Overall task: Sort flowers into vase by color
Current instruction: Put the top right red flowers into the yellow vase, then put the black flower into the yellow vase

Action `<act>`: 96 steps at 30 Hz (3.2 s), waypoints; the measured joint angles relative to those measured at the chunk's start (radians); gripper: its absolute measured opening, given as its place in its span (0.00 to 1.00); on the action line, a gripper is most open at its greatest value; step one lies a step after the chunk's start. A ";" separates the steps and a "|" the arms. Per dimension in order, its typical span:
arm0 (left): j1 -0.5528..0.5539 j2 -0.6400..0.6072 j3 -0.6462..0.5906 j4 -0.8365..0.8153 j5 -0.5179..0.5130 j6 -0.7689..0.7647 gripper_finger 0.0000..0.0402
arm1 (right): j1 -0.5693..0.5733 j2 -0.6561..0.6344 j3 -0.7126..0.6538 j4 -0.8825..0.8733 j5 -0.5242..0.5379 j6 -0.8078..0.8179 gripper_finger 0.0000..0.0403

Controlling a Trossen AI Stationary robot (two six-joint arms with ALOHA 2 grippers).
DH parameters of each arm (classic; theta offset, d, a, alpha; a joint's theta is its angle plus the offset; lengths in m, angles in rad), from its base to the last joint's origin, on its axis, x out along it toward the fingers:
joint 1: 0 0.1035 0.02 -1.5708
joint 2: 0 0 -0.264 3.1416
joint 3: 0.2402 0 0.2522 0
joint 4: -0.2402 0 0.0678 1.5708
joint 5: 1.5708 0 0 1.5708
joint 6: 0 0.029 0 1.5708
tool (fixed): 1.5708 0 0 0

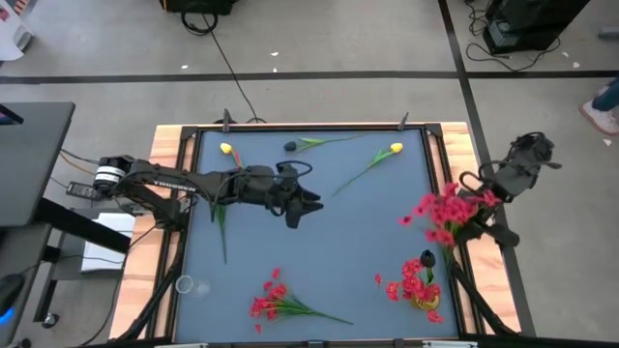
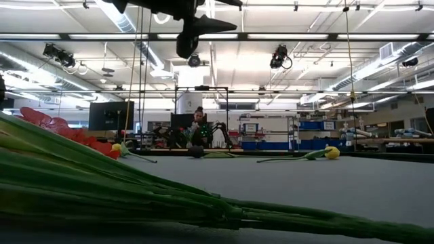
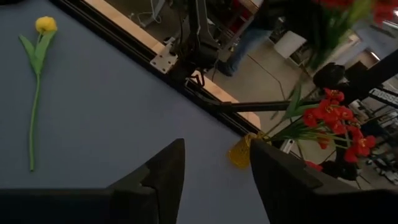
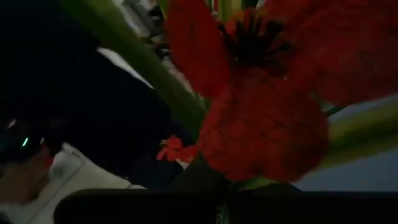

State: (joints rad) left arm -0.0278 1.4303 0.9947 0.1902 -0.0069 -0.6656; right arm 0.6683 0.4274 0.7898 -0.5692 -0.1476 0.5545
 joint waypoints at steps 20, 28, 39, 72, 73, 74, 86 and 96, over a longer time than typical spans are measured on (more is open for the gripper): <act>0.032 0.000 0.000 0.031 -0.021 -0.001 0.46 | 0.227 0.159 -0.046 0.105 0.159 -0.192 0.08; 0.066 0.000 0.000 0.037 -0.021 0.064 0.46 | 0.245 0.213 -0.046 0.109 0.106 -0.025 0.44; 0.086 0.000 0.000 0.037 -0.017 0.137 0.46 | 0.249 0.221 -0.046 -0.023 -0.221 0.193 0.55; 0.253 0.000 0.000 0.036 0.195 0.341 0.46 | 0.203 0.225 0.196 -0.338 -0.092 0.395 0.54; 0.264 0.000 0.000 0.036 0.211 0.341 0.46 | 0.201 0.225 0.200 -0.347 -0.078 0.396 0.54; 0.274 0.000 0.000 0.036 0.226 0.342 0.46 | 0.199 0.224 0.204 -0.359 -0.065 0.396 0.54; 0.380 0.000 0.000 0.023 0.368 0.393 0.46 | 0.197 0.225 0.208 -0.613 0.040 0.487 0.54; 0.523 0.000 0.000 0.017 0.547 0.427 0.46 | 0.194 0.226 0.208 -0.694 0.422 0.606 0.54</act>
State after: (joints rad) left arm 0.4956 1.4303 0.9947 0.2073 0.5399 -0.2385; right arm 0.8623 0.6537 0.9974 -1.2629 0.2748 1.1605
